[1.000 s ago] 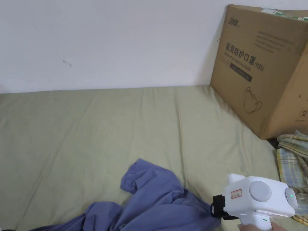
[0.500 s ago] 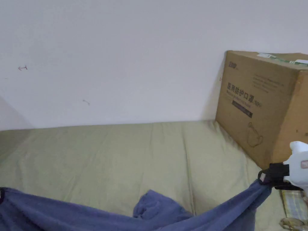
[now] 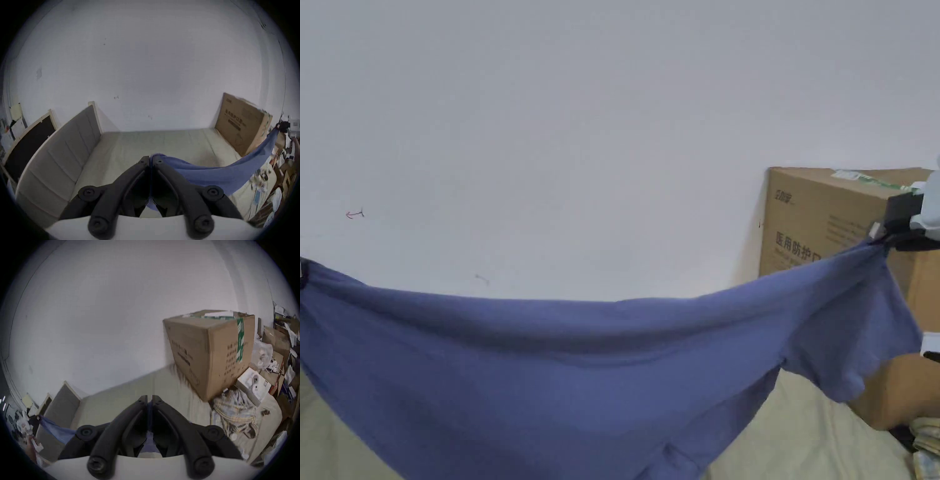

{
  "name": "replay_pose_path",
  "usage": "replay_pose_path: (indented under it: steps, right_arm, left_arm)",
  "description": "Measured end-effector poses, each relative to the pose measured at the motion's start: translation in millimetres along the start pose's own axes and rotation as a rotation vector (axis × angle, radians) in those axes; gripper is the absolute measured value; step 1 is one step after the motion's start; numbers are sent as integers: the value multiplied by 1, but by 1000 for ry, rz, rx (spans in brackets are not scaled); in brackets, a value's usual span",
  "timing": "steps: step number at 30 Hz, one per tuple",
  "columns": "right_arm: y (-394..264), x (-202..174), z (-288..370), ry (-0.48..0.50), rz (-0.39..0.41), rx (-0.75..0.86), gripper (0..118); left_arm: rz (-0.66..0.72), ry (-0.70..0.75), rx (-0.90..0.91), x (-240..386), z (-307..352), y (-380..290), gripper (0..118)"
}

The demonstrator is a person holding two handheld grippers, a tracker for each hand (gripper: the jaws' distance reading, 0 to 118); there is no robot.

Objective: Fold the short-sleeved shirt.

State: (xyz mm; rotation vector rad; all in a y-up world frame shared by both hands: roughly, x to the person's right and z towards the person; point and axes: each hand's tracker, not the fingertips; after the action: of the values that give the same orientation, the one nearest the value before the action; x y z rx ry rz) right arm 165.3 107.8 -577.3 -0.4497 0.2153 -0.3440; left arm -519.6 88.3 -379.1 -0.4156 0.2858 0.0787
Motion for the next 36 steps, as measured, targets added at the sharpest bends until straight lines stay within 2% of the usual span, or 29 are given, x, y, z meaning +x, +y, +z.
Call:
replay_pose_path:
  steps: [5,9,13,17,19,22,23,24,25,30,34,35,36]
  right_arm:
    - [20,-2,-19,7,-5,53,4]
    - [-5,17,-43,-28,1,9,5]
    - [-84,57,-78,-72,4,-147,5]
    - [-215,107,-105,-169,30,-404,5]
    - [-280,129,-101,-201,32,-521,5]
    - [-352,161,-78,-226,9,-679,5]
    - [-369,167,-65,-254,39,-705,5]
    - [-382,172,-52,-238,52,-720,5]
    - [-389,176,-40,-209,45,-725,5]
    - [-402,175,9,-178,141,-799,5]
    - [-404,166,25,-145,138,-809,5]
    - [-404,162,26,-132,143,-804,9]
    - [-404,156,27,-120,166,-800,24]
  left_arm:
    - [54,37,56,6,-34,14,1]
    - [104,36,-34,3,-68,-13,1]
    - [78,12,-206,1,-101,-88,1]
    - [123,-3,-446,-8,-120,-214,1]
    - [168,-7,-554,-16,-117,-274,1]
    - [111,16,-686,-25,-96,-349,1]
    - [91,32,-722,-28,-85,-367,1]
    - [104,23,-740,-32,-73,-381,1]
    - [134,-13,-748,-37,-63,-388,1]
    - [141,2,-747,-57,-14,-397,1]
    - [183,-46,-752,-63,6,-391,1]
    - [182,-49,-740,-61,10,-388,6]
    - [183,-58,-729,-59,13,-386,17]
